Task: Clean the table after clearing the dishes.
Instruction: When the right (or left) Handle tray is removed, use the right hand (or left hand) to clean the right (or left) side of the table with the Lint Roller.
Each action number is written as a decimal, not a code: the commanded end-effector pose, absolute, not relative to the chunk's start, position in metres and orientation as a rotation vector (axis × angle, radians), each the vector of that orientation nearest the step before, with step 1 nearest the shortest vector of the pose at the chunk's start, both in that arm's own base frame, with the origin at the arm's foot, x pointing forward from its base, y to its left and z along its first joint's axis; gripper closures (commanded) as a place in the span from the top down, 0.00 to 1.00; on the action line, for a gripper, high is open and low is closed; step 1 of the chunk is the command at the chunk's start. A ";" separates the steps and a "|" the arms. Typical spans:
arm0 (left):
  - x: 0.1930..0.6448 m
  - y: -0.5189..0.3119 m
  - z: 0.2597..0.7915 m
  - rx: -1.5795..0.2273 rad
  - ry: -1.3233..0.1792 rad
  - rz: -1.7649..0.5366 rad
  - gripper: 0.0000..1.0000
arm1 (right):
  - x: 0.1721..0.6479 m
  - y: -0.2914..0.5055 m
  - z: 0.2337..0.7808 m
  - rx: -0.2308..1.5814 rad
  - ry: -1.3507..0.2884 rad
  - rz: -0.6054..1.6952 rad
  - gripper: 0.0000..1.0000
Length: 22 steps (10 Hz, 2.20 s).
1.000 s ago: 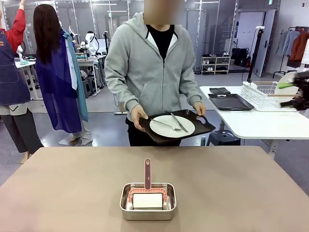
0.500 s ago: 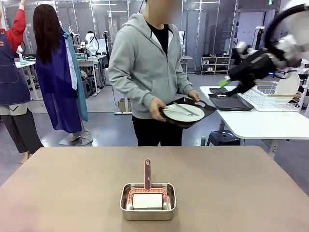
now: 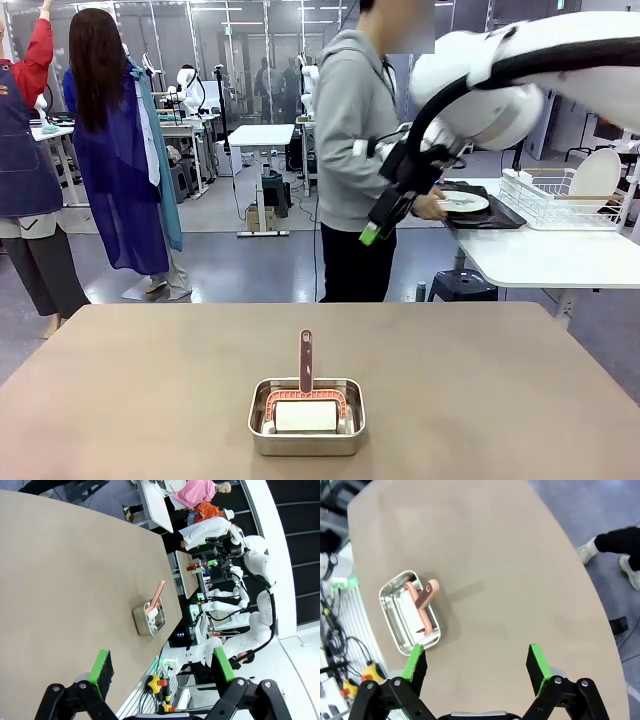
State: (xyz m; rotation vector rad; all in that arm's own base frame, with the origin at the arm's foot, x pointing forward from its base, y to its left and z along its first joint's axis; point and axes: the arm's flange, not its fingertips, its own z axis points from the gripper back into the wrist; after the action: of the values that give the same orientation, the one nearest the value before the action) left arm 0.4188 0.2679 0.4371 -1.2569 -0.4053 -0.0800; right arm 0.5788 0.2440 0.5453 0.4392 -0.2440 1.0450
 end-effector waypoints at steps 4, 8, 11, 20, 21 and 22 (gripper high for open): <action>0.416 0.265 0.442 -1.244 -0.405 -0.057 1.00 | 0.575 0.320 0.493 0.388 -0.080 1.307 1.00; 0.416 0.265 0.442 -1.244 -0.405 -0.057 1.00 | 0.568 0.365 0.457 0.430 0.017 1.418 1.00; 0.416 0.265 0.442 -1.244 -0.405 -0.057 1.00 | 0.566 0.389 0.436 0.472 0.133 1.471 1.00; 0.416 0.265 0.442 -1.244 -0.405 -0.057 1.00 | 0.565 0.405 0.400 0.453 0.240 1.513 1.00; 0.416 0.265 0.442 -1.244 -0.405 -0.057 1.00 | 0.562 0.407 0.395 0.453 0.249 1.512 1.00; 0.416 0.265 0.442 -1.244 -0.405 -0.057 1.00 | 0.558 0.407 0.390 0.457 0.252 1.513 1.00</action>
State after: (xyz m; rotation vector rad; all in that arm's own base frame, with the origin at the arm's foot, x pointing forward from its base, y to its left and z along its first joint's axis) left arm 0.4189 0.2676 0.4373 -1.2567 -0.4052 -0.0807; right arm 0.5605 0.4014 0.3902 0.4669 0.2461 1.4945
